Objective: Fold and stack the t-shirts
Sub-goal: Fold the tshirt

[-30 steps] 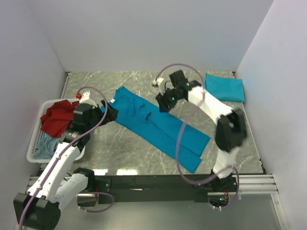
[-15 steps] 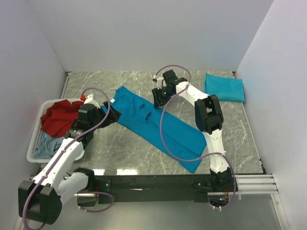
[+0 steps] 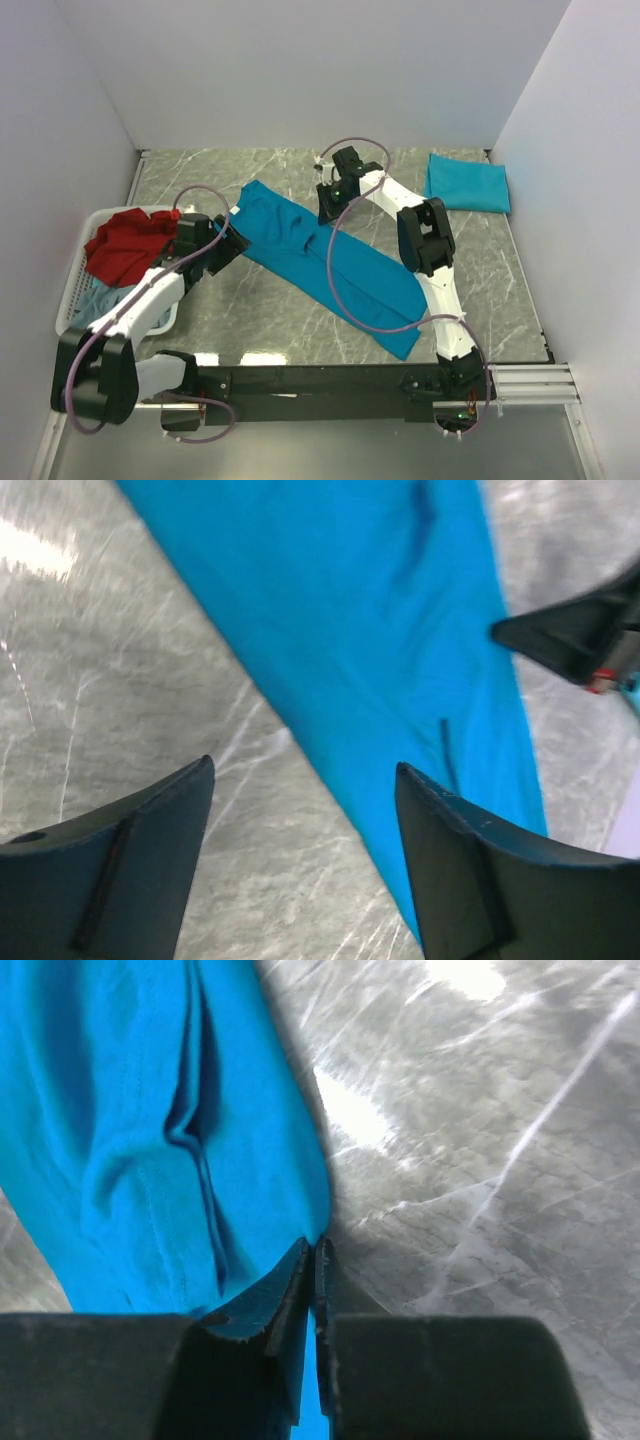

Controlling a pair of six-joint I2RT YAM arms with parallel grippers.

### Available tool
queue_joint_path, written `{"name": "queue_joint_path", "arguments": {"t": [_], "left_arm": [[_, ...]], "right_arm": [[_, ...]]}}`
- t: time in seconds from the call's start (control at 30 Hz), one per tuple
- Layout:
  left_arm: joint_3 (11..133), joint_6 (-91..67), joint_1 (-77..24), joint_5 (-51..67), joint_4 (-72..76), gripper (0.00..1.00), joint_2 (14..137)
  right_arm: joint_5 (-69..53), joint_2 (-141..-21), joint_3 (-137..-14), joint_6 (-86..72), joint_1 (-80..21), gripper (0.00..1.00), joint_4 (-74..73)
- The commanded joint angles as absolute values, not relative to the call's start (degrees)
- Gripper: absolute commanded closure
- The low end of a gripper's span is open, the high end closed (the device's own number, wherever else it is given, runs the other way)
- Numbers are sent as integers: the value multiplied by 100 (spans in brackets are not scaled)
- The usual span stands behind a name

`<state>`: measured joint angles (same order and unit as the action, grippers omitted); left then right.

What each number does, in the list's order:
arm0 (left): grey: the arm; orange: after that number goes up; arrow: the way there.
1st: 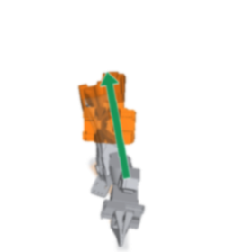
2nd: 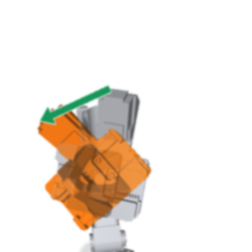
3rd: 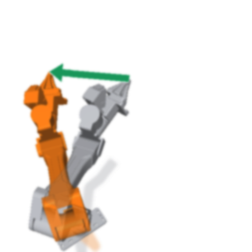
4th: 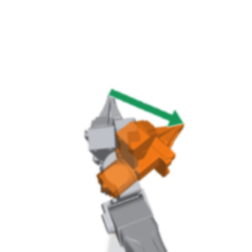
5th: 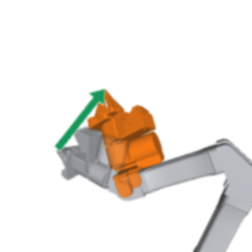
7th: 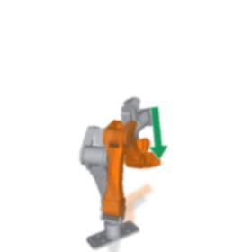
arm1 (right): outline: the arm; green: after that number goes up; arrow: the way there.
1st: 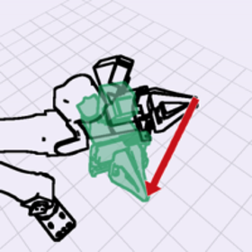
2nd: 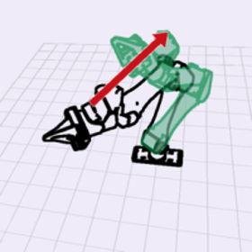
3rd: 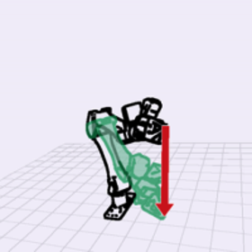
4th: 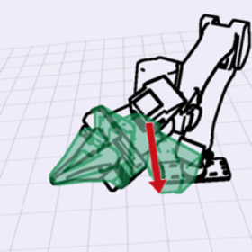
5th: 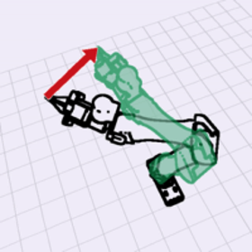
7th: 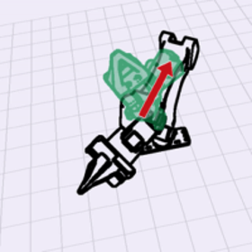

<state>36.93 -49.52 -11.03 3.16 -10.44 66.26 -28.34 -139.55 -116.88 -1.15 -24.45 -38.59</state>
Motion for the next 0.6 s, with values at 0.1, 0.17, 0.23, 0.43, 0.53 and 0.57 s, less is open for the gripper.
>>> {"name": "queue_joint_path", "arguments": {"t": [0.1, 0.17, 0.23, 0.43, 0.53, 0.57], "left_arm": [[4192, -5238, -1072, 351, -923, 27, 7443], [4403, -5203, -1063, 456, -862, 29, 7751], [4683, -5098, -1072, 509, -809, 29, 7962], [6016, -4457, -1072, 1124, -528, 36, 9584], [6869, -4236, -1072, 1729, -440, 39, 10586], [7056, -4245, -1072, 1845, -422, 39, 10817]], "right_arm": [[-2075, -13764, -11717, -825, -2031, 98, -3341], [-1995, -13624, -11620, -992, -1760, 100, -3112], [-1995, -13579, -11566, -1081, -1522, 100, -3067], [-2128, -13298, -11382, -608, -1028, 69, -3574], [-1970, -12650, -10769, -45, -1020, 54, -3403], [-1917, -12247, -10575, 243, -1011, 52, -3349]]}}
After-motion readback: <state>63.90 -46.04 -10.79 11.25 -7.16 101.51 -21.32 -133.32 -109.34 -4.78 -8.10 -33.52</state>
